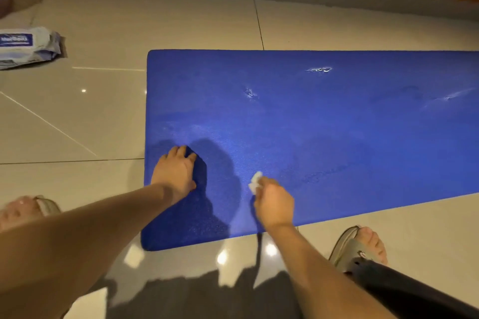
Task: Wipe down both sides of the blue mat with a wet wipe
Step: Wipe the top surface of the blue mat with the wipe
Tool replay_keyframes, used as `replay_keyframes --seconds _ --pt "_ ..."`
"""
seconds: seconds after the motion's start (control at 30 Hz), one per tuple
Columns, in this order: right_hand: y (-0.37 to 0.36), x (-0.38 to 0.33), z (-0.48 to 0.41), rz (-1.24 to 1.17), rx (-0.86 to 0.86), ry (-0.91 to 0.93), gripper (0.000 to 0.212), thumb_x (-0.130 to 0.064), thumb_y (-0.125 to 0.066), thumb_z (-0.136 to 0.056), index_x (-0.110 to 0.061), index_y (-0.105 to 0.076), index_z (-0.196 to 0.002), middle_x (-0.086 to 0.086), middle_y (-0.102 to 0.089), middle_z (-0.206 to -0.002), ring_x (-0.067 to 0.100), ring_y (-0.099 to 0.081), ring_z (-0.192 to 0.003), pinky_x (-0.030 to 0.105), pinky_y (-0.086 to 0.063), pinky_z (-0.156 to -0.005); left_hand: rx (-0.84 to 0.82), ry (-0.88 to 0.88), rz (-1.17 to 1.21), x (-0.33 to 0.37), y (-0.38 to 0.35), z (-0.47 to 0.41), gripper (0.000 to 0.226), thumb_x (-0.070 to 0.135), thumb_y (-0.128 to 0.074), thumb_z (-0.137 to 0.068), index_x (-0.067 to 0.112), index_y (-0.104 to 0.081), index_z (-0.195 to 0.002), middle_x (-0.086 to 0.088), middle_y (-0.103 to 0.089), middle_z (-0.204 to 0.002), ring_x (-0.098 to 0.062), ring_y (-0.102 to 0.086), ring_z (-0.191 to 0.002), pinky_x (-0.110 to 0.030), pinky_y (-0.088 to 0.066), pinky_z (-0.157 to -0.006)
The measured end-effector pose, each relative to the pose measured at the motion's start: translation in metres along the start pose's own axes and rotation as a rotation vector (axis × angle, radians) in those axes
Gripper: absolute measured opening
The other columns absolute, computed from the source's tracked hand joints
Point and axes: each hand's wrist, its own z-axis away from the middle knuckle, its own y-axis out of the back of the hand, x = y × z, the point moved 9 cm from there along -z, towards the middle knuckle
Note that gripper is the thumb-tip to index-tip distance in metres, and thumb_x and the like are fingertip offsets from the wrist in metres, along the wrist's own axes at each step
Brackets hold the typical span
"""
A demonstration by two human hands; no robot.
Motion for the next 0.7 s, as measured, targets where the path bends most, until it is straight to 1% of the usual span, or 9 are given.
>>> replay_keyframes --seconds 0.03,0.1,0.2,0.27,0.33,0.4,0.5,0.6,0.7 --pt "0.009 0.024 -0.003 -0.014 0.026 -0.064 0.018 -0.026 -0.050 -0.099 -0.024 -0.061 -0.113 0.003 -0.067 -0.108 0.030 -0.066 -0.099 0.034 -0.039 -0.065 0.007 -0.039 -0.009 0.008 -0.003 0.009 0.086 0.046 -0.069 -0.088 0.018 -0.027 -0.158 -0.011 -0.022 -0.162 -0.031 -0.023 -0.148 -0.044 -0.031 -0.118" --pt "0.026 0.067 -0.008 -0.009 0.060 -0.178 0.016 -0.027 -0.054 -0.098 -0.022 -0.059 -0.112 0.005 -0.069 -0.107 0.032 -0.066 -0.099 0.035 -0.042 -0.066 -0.033 -0.078 -0.016 0.022 -0.015 0.025 0.091 0.052 -0.067 -0.088 0.020 -0.021 -0.160 -0.010 -0.015 -0.165 -0.031 -0.018 -0.150 -0.044 -0.027 -0.120" --pt "0.041 0.107 -0.011 0.006 0.071 -0.307 0.018 -0.024 -0.058 -0.096 -0.014 -0.052 -0.110 0.013 -0.068 -0.100 0.036 -0.064 -0.089 0.034 -0.037 -0.061 -0.150 -0.038 -0.063 0.030 -0.034 0.046 0.126 0.072 -0.075 -0.066 0.019 -0.010 -0.160 -0.011 -0.009 -0.163 -0.035 -0.014 -0.149 -0.048 -0.030 -0.117" --pt "0.041 0.104 -0.008 -0.022 0.078 -0.319 0.015 -0.019 -0.058 -0.094 -0.013 -0.054 -0.108 0.013 -0.067 -0.096 0.036 -0.062 -0.084 0.034 -0.037 -0.061 -0.218 -0.004 -0.115 0.028 -0.047 0.056 0.143 0.076 -0.078 -0.056 0.017 0.000 -0.160 -0.014 -0.001 -0.163 -0.040 -0.010 -0.149 -0.049 -0.032 -0.115" --pt "0.030 0.083 0.003 -0.071 0.067 -0.291 0.013 -0.012 -0.054 -0.092 -0.015 -0.057 -0.104 0.008 -0.064 -0.088 0.033 -0.055 -0.076 0.033 -0.037 -0.062 -0.248 -0.007 -0.158 0.027 -0.056 0.063 0.149 0.074 -0.080 -0.057 0.016 0.011 -0.160 -0.016 0.010 -0.165 -0.044 0.000 -0.151 -0.049 -0.032 -0.117" --pt "0.016 0.049 0.016 -0.080 0.042 -0.225 0.013 -0.012 -0.050 -0.092 -0.015 -0.057 -0.103 0.005 -0.058 -0.082 0.032 -0.051 -0.074 0.033 -0.036 -0.062 -0.241 -0.012 -0.171 0.026 -0.060 0.065 0.149 0.072 -0.080 -0.061 0.016 0.017 -0.159 -0.017 0.016 -0.165 -0.044 0.006 -0.153 -0.050 -0.029 -0.119" --pt "-0.011 -0.009 0.036 -0.057 -0.033 -0.068 0.008 -0.015 -0.047 -0.096 -0.016 -0.054 -0.100 0.008 -0.066 -0.093 0.033 -0.063 -0.089 0.032 -0.033 -0.063 -0.213 -0.001 -0.185 0.026 -0.063 0.063 0.148 0.072 -0.080 -0.062 0.016 0.016 -0.159 -0.017 0.015 -0.165 -0.044 0.006 -0.153 -0.050 -0.028 -0.119" --pt "-0.031 -0.061 0.061 -0.058 -0.111 0.117 0.008 -0.017 -0.048 -0.099 -0.021 -0.054 -0.101 0.005 -0.066 -0.100 0.029 -0.065 -0.093 0.033 -0.035 -0.066 -0.200 0.023 -0.181 0.028 -0.065 0.061 0.148 0.070 -0.082 -0.060 0.016 0.014 -0.159 -0.017 0.014 -0.166 -0.044 0.005 -0.152 -0.050 -0.028 -0.119" --pt "-0.028 -0.067 0.064 -0.059 -0.114 0.143 0.013 -0.023 -0.046 -0.103 -0.022 -0.057 -0.112 0.004 -0.065 -0.109 0.027 -0.065 -0.098 0.034 -0.044 -0.072 -0.193 0.034 -0.183 0.028 -0.066 0.060 0.149 0.070 -0.083 -0.060 0.016 0.013 -0.159 -0.018 0.013 -0.166 -0.044 0.005 -0.153 -0.049 -0.029 -0.119"
